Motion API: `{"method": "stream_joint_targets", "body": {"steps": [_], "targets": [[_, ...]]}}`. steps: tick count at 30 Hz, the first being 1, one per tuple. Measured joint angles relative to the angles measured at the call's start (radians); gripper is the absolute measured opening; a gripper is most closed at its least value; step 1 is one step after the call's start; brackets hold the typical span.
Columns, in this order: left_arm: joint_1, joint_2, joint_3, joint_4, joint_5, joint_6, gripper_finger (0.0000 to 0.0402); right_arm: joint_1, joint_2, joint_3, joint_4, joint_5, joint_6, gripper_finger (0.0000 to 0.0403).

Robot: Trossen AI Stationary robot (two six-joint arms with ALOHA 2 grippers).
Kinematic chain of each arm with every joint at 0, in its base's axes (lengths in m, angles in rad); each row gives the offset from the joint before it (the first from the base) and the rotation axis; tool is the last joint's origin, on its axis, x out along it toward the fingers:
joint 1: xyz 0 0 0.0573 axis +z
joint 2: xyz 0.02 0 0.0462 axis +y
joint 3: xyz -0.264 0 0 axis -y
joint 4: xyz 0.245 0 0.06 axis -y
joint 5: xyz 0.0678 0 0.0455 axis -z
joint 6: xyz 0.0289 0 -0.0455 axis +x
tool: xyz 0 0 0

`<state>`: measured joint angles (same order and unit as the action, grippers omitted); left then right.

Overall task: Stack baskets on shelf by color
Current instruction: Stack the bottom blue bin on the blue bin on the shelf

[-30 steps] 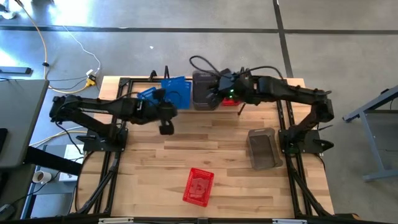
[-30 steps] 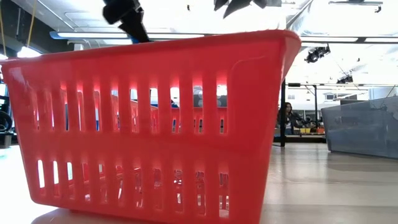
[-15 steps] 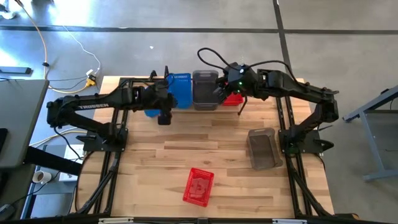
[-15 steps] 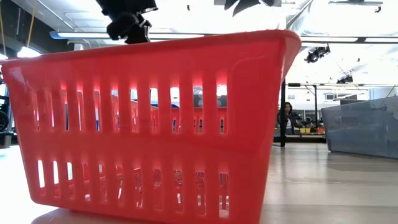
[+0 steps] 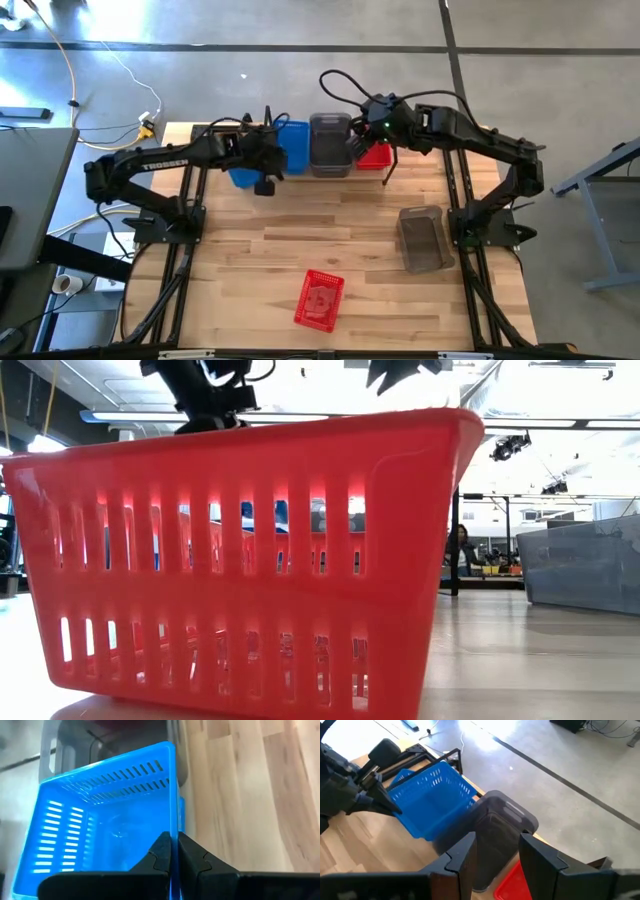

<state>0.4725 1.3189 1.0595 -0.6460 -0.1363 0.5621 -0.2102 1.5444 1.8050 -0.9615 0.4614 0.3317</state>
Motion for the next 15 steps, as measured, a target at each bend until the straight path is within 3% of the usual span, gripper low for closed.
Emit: {"method": "stream_joint_targets", "body": {"steps": [15], "targets": [[0.077,0.036,0.000,0.007,0.047,0.053,0.0000,-0.026,0.000,0.000,-0.008,-0.012,-0.027,0.0133]]}}
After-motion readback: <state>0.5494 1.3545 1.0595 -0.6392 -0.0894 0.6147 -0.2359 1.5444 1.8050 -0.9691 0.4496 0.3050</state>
